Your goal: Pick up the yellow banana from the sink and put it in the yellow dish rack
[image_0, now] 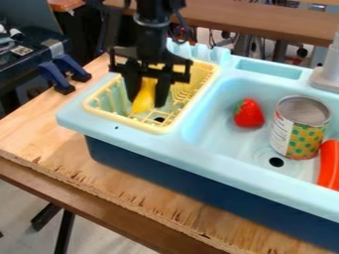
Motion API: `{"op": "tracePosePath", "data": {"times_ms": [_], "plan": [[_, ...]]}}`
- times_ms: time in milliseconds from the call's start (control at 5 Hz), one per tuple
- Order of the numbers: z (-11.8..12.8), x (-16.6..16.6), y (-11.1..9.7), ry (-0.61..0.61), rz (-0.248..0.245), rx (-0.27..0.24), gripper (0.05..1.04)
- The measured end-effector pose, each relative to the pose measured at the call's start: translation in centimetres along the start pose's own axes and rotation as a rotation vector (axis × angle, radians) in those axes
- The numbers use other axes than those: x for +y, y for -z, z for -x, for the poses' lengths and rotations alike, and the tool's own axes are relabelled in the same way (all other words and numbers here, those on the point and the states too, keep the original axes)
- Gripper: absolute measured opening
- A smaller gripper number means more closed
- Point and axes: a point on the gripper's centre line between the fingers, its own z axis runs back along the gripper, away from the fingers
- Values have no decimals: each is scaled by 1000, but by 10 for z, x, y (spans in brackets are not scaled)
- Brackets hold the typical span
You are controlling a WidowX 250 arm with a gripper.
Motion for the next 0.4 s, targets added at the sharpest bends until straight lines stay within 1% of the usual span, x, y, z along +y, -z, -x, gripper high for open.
{"op": "tracePosePath", "data": {"times_ms": [200, 400], "plan": [[0, -1, 17, 18, -8, 47, 510], [-4, -1, 13, 31, -31, 43, 510]]}}
